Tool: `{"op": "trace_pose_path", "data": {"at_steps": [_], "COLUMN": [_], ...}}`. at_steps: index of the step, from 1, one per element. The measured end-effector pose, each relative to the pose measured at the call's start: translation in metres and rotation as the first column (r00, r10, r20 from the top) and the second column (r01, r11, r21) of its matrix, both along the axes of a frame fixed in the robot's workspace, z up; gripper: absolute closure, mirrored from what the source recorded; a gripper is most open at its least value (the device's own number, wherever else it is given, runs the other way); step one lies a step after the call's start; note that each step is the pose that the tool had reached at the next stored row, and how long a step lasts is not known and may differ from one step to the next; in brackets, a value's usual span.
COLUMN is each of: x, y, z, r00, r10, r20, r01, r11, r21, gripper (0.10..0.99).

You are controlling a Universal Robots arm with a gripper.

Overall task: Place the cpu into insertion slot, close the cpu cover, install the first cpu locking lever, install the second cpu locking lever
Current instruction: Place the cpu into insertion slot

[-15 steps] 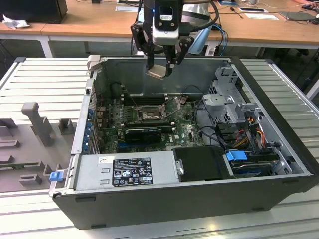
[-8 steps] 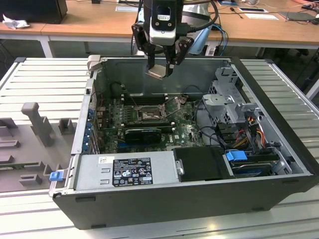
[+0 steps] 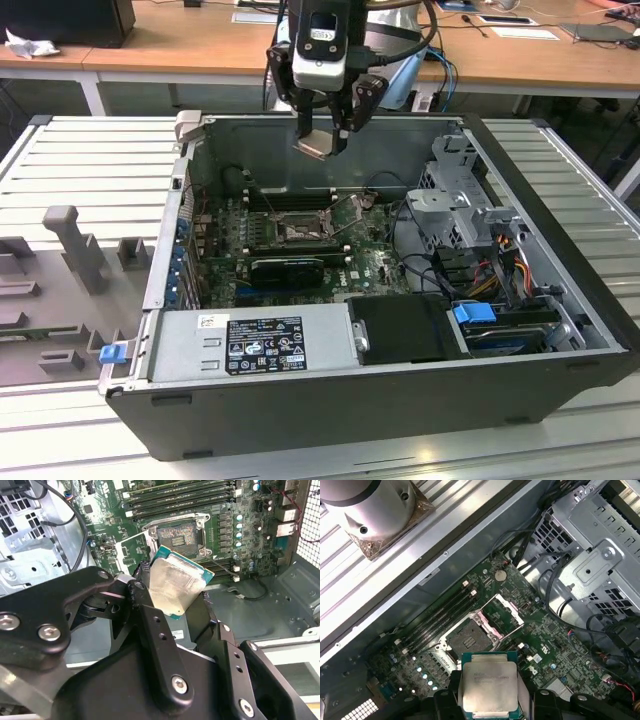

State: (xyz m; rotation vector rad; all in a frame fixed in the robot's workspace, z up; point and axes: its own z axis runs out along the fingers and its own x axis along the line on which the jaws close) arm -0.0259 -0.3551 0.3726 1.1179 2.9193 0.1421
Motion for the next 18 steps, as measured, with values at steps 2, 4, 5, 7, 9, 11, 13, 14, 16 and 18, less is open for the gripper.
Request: {"op": "trace_pose_path", "data": {"at_steps": [2,4,5,7,9,11,13,14,16,18], "x": [0.0000,0.0000,0.0000,0.0000,0.0000,0.0000,0.0000,0.0000,0.0000,0.0000], "y": [0.0000,0.0000,0.0000,0.0000,0.0000,0.0000,0.0000,0.0000,0.0000,0.0000], "z": [0.0000,0.0000,0.0000,0.0000,0.0000,0.0000,0.0000,0.0000,0.0000,0.0000], "r00": [0.9999,0.9996,0.9994,0.9987,0.9980,0.9959,0.9932,0.9922,0.9903,0.9870], "r10": [-0.016,-0.027,-0.034,-0.050,-0.063,-0.090,-0.116,-0.125,-0.139,-0.161], "r20": [0.0000,0.0001,0.0000,0.0001,0.0000,0.0000,0.0001,0.0000,0.0000,0.0000], "r01": [0.016,0.027,0.034,0.050,0.063,0.090,0.116,0.125,0.139,0.161], "r11": [0.9999,0.9996,0.9994,0.9987,0.9980,0.9959,0.9932,0.9922,0.9903,0.9870], "r21": [0.000,0.000,0.000,0.000,0.000,0.000,0.000,0.000,0.000,0.000], "gripper": [0.557,0.557,0.557,0.557,0.557,0.557,0.557,0.557,0.557,0.557]}}
